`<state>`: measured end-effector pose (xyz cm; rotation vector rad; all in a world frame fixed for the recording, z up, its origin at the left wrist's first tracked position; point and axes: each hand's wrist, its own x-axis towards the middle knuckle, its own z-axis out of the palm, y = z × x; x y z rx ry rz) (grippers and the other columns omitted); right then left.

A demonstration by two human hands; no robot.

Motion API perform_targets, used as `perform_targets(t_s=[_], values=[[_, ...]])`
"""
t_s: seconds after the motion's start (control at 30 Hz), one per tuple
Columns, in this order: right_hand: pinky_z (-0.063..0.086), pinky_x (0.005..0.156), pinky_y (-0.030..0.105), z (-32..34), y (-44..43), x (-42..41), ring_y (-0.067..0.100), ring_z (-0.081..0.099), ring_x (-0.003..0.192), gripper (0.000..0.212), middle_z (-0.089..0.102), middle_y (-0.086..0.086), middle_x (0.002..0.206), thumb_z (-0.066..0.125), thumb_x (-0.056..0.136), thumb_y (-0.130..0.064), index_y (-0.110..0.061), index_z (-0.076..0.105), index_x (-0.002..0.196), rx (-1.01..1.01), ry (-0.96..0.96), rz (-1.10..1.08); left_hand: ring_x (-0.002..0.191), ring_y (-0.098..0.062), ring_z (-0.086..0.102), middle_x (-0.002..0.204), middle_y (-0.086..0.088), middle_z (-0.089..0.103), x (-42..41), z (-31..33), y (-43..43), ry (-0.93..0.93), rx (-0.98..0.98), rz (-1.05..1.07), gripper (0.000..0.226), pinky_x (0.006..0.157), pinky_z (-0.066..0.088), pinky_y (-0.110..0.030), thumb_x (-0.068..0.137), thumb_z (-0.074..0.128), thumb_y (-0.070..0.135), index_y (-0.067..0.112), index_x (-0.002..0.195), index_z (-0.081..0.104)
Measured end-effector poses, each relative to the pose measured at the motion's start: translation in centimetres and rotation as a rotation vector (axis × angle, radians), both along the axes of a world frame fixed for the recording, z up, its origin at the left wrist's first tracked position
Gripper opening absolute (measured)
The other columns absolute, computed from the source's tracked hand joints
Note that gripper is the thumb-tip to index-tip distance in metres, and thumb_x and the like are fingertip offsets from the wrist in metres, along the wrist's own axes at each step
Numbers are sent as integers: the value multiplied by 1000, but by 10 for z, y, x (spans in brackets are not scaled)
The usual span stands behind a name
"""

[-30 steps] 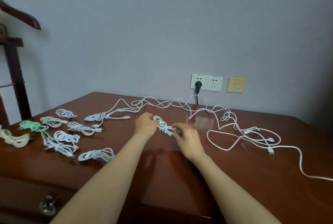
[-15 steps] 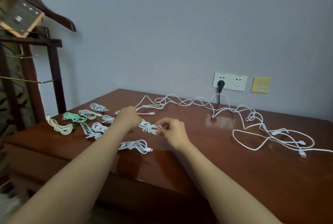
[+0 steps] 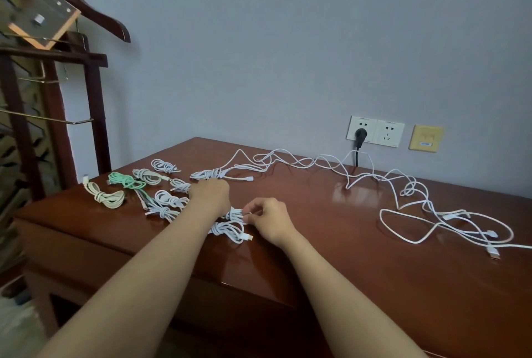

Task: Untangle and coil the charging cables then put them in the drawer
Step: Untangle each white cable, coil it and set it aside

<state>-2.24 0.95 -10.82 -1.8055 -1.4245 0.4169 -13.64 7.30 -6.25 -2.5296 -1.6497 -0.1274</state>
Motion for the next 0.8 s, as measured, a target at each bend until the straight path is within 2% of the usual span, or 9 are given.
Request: perform_targets(t_s=[0.07, 0.2, 0.37, 0.57, 0.7, 0.8], values=[[40, 73, 19, 1, 2, -1, 13, 55, 80, 7, 61, 0, 81, 65, 84, -14, -14, 70, 89, -37, -68, 33, 120, -29, 49, 129, -12, 53, 1, 1, -2, 38, 30, -12, 33, 93, 42, -36, 93, 43, 13, 7, 123, 53], [49, 86, 29, 9, 0, 6, 18, 61, 90, 7, 67, 3, 88, 62, 85, -17, -22, 67, 84, -65, -96, 36, 123, -29, 45, 131, -13, 52, 6, 5, -7, 55, 58, -49, 33, 95, 41, -36, 95, 43, 17, 7, 125, 52], [41, 83, 21, 23, -13, 30, 12, 54, 90, 16, 65, 3, 97, 56, 88, -14, -15, 68, 98, -74, -184, 8, 122, -30, 48, 129, -12, 54, 25, 17, -15, -62, 32, -83, 32, 94, 42, -39, 92, 44, 14, 9, 121, 56], [42, 89, 24, 32, -40, 72, 21, 58, 103, 20, 67, 4, 107, 54, 86, -10, -18, 69, 98, -136, -279, -96, 120, -30, 50, 128, -12, 56, 62, 23, -36, -115, 2, -206, 33, 95, 42, -38, 90, 45, 15, 10, 119, 58], [37, 99, 28, 29, -68, 105, 25, 55, 113, 28, 62, 8, 119, 52, 86, -11, -16, 64, 111, -204, -369, -190, 121, -30, 49, 129, -11, 55, 90, 16, -56, -132, -39, -303, 36, 96, 42, -37, 89, 45, 15, 14, 123, 58], [34, 104, 31, 23, -91, 128, 28, 41, 128, 39, 47, 10, 133, 52, 87, -16, -17, 52, 126, -259, -495, -268, 122, -29, 48, 129, -10, 55, 112, 7, -72, -131, -90, -381, 36, 96, 41, -37, 88, 45, 14, 15, 122, 58]])
